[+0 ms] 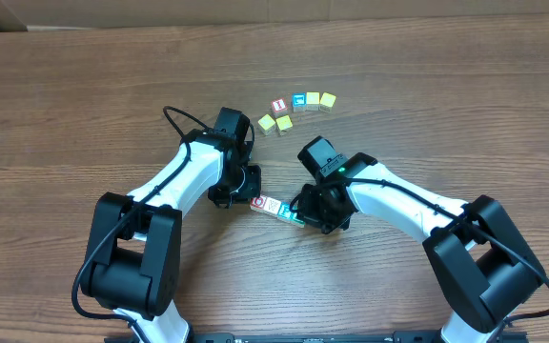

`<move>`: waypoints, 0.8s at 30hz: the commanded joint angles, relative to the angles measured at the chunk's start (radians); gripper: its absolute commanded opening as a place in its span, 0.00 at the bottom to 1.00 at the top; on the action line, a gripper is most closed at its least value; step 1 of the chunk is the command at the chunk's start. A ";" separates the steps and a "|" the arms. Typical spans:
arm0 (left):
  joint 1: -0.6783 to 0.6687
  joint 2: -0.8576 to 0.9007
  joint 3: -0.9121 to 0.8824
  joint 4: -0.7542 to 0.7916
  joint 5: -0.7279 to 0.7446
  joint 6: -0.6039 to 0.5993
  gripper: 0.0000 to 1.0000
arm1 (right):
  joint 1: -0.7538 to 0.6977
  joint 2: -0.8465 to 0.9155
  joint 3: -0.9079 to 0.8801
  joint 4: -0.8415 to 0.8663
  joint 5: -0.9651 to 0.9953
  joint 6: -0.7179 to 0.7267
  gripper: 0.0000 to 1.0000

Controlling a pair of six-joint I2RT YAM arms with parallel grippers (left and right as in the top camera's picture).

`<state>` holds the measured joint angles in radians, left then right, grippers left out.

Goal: Flip 4 blocks

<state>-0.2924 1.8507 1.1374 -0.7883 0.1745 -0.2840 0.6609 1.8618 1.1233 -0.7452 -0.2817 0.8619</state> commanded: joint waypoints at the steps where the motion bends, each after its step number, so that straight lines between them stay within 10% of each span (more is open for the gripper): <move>1: -0.009 0.021 -0.002 0.010 0.055 0.019 0.04 | 0.030 -0.001 0.000 0.013 -0.035 0.106 0.04; 24: -0.010 0.021 -0.002 0.076 0.055 0.019 0.04 | 0.195 -0.001 0.000 0.074 -0.035 0.583 0.04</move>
<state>-0.2920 1.8507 1.1374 -0.7048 0.1738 -0.2836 0.8383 1.8618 1.1183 -0.7158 -0.3153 1.3739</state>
